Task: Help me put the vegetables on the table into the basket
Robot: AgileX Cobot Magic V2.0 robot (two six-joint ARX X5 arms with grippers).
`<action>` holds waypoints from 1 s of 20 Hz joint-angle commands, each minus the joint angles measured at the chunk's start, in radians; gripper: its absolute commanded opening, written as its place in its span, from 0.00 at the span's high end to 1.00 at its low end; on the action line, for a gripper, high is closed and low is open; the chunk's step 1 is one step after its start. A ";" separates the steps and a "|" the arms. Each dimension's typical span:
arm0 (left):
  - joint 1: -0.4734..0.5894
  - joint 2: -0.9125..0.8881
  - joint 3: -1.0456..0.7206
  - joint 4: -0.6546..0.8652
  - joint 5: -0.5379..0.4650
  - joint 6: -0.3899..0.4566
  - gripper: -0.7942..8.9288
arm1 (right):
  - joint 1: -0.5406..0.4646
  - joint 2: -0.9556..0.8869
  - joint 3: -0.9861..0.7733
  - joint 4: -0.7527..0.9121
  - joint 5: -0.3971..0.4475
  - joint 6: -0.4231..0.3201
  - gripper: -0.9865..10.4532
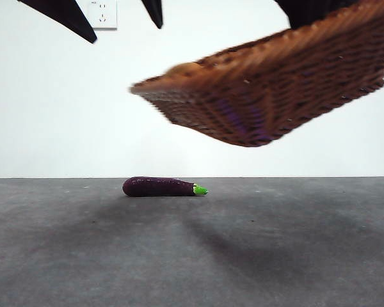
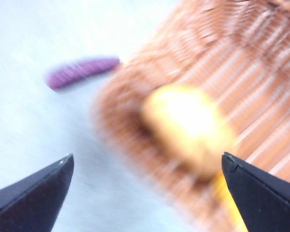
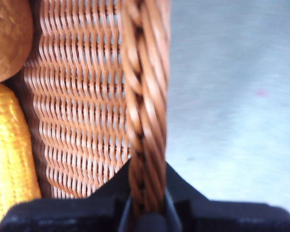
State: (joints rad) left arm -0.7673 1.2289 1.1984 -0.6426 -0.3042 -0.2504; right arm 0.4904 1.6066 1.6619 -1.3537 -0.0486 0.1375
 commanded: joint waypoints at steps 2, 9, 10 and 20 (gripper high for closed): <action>0.089 0.021 -0.003 -0.044 0.045 0.202 0.34 | -0.118 -0.008 -0.006 -0.015 -0.002 -0.031 0.93; 0.275 0.344 0.246 -0.158 0.237 0.627 0.34 | -0.322 -0.007 -0.006 0.067 -0.005 -0.060 0.93; 0.280 0.406 0.277 -0.150 0.239 0.682 0.34 | -0.349 -0.007 -0.006 0.081 -0.013 -0.061 0.93; 0.319 0.879 0.655 -0.085 0.108 0.937 0.41 | -0.532 -0.007 -0.006 0.196 -0.199 -0.142 0.93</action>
State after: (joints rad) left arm -0.4564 2.1017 1.8366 -0.7368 -0.1940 0.6636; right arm -0.0448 1.6066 1.6619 -1.1709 -0.2333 0.0139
